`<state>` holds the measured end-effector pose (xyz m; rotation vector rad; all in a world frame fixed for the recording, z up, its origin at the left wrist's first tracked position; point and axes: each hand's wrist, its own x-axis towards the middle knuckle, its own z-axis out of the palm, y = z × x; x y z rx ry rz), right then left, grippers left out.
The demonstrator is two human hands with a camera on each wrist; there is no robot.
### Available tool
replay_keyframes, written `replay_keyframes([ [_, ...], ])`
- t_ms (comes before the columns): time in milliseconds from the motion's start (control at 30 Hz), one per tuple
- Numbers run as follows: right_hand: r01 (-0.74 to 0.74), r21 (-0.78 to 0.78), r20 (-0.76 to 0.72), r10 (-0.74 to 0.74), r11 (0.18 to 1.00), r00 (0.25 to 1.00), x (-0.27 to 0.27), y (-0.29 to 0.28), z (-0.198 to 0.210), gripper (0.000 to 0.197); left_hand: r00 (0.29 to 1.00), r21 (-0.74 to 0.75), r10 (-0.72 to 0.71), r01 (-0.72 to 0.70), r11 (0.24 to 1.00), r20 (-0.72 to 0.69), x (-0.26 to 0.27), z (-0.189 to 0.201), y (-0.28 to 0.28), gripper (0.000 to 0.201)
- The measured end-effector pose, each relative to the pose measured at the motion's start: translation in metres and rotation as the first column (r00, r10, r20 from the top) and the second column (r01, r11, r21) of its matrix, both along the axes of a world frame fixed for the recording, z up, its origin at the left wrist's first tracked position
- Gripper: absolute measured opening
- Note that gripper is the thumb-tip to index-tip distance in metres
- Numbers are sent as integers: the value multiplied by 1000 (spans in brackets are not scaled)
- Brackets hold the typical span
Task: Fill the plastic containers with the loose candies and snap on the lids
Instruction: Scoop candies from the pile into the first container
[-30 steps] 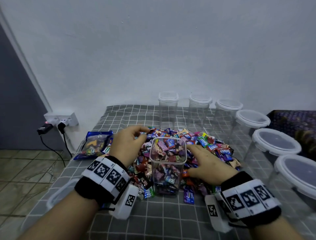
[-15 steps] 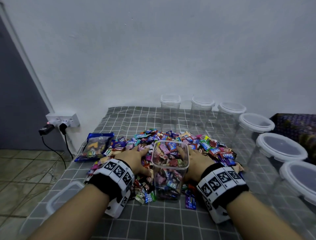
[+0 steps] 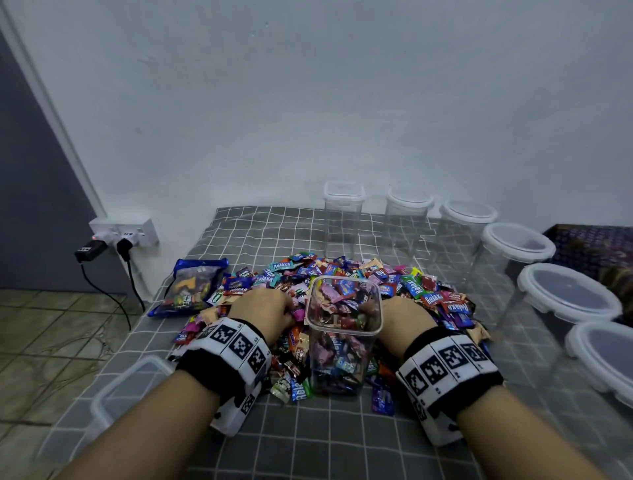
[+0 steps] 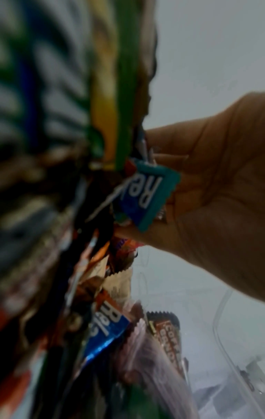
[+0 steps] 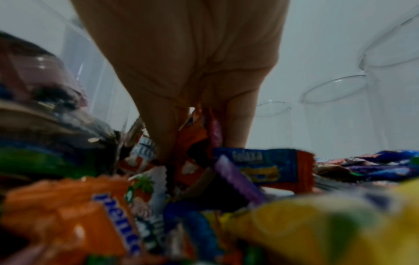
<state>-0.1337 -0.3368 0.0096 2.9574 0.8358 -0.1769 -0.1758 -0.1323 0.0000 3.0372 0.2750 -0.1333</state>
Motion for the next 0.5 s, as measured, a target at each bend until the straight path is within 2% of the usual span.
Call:
replay_keyframes([
  [200,45,64,46,-48,997,998,-6,-5,9,25,983,-80,39,-24,996,182,-7,4,0,20],
  [333,91,266,94,-120,960,988,-4,-9,5,27,950,-160,73,-25,987,304,-12,8,1,20],
  [500,79,401,104,-131,913,986,-6,-13,1,24,902,-240,107,-4,971,418,-18,12,0,20],
])
